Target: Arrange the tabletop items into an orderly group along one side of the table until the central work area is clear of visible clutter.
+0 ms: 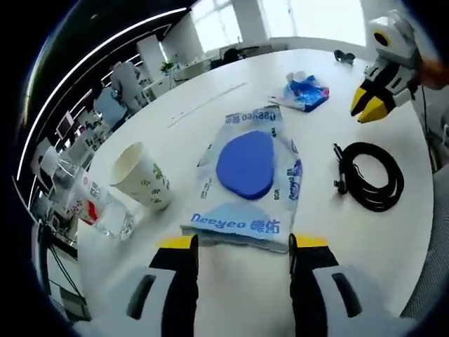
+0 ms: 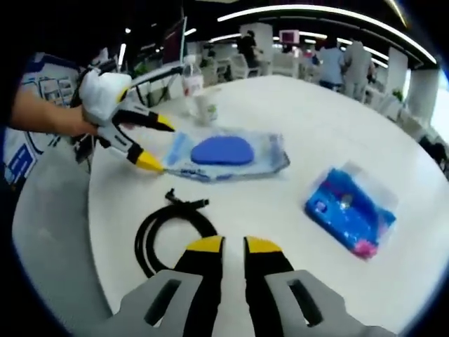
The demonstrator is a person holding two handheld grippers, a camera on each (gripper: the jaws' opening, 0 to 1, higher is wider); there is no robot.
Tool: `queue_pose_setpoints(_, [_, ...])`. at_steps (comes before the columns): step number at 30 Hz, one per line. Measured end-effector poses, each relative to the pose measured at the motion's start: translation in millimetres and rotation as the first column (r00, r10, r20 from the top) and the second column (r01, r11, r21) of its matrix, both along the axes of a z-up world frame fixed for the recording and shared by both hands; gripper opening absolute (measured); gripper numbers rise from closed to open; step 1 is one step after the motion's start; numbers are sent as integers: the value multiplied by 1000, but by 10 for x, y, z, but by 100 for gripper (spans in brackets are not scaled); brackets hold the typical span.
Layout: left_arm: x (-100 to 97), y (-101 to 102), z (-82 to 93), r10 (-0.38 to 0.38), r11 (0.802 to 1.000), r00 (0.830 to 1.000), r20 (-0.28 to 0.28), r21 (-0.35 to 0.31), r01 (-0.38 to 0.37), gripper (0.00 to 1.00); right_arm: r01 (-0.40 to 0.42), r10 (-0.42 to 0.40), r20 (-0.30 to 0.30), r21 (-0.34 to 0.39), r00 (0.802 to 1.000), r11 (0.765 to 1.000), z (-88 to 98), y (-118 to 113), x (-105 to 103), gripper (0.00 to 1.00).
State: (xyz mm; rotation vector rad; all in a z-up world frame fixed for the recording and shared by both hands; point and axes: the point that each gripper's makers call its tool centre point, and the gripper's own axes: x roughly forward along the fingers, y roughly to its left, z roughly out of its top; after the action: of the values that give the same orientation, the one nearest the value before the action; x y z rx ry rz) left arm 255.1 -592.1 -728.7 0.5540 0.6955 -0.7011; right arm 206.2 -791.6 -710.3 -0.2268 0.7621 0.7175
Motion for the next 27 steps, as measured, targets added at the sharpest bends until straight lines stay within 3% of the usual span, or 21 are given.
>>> queue_pose_setpoints(2, [1,61,-18,-19,999,1000,9,42,19,41,-4,4,3,-2,1000,1000,1,13,24,8])
queue_pose_setpoints(5, [34,123,-29,15,999,1000,1,33,-15,41,-9,9,10,-2,1000,1000,15,51,77,9])
queue_pose_setpoints(10, [92,253,-30,62,997,998,-7,55,-62,20,19,-19,36,15,999,1000,53,96,196,11])
queue_pose_setpoints(13, [129,322,-4,122,992,992,-12,37,-121,15,15,-15,57,4,998,1000,60,107,238,15])
queue_pose_setpoints(16, [162,297,50,174,984,984,-30,-42,-175,16,18,-18,65,1,998,1000,51,112,284,19])
queue_pose_setpoints(21, [188,279,40,209,974,976,-54,-76,-213,23,39,-40,61,14,997,999,36,131,377,22])
queue_pose_setpoints(27, [221,249,-29,265,954,958,-112,-110,-277,23,83,-85,46,44,995,996,36,167,516,22])
